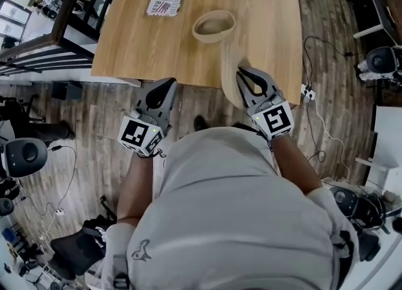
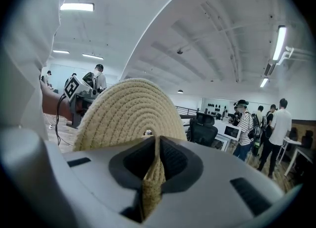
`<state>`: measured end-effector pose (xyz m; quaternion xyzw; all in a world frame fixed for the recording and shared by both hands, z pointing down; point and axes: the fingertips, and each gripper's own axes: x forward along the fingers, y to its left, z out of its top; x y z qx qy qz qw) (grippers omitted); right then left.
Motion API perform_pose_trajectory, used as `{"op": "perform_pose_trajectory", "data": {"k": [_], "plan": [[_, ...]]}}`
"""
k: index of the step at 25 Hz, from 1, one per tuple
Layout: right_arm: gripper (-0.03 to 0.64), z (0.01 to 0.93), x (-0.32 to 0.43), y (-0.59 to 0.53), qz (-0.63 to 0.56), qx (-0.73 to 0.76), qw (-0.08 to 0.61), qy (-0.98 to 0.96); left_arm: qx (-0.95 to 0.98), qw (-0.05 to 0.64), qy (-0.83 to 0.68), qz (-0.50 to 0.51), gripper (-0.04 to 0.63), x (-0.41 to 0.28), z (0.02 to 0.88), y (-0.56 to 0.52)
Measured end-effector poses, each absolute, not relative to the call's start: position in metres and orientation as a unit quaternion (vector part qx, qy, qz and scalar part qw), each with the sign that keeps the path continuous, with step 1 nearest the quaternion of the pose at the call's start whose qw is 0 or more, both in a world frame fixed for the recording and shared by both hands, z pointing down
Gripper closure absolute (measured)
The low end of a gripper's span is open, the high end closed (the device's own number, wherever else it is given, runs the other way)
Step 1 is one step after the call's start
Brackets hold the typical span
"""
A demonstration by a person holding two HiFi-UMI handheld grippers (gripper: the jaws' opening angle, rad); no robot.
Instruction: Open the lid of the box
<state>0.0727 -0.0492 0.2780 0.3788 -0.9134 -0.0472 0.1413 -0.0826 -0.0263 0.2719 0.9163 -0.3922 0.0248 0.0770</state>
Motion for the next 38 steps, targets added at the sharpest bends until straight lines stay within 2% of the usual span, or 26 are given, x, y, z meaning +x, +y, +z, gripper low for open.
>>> {"op": "perform_pose_trajectory", "data": {"k": [11, 29, 38], "plan": [[0.583, 0.276, 0.109, -0.036, -0.048, 0.352, 0.139, -0.924, 0.906, 0.082, -0.415, 0.008, 0.589, -0.046, 0.261, -0.012], [0.581, 0.293, 0.245, 0.042, -0.038, 0.318, 0.113, -0.941, 0.886, 0.058, -0.459, 0.016, 0.589, 0.094, 0.262, 0.068], [0.581, 0.296, 0.296, 0.101, -0.041, 0.301, 0.093, -0.948, 0.874, 0.045, -0.483, 0.013, 0.589, 0.143, 0.257, 0.131]]}}
